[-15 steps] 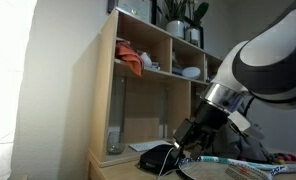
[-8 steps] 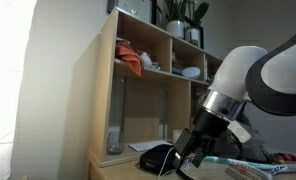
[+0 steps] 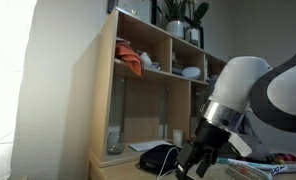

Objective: Move the tennis rack slightly to the right. Pick up the orange towel from the top compartment and put it on the table.

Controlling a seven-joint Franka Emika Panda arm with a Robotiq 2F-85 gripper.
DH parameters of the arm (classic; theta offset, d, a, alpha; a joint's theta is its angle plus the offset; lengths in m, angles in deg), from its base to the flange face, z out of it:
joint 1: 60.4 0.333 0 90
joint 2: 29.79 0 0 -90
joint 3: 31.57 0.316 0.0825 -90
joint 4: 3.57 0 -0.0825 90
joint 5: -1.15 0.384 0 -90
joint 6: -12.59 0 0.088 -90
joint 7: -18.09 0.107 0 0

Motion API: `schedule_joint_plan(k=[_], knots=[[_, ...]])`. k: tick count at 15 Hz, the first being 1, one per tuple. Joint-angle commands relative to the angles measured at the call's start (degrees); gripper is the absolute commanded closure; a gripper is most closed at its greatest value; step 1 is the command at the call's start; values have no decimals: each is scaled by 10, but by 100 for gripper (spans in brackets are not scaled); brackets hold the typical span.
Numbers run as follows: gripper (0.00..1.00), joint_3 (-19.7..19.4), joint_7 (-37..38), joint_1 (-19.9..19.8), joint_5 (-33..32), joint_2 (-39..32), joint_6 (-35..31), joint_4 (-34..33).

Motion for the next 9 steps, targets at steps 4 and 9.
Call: schedule_joint_plan(k=[4,9], knots=[[0,6,30,-17,-14,-18,23,-30],[0,9,28,-24,-18,-38,45,-58]])
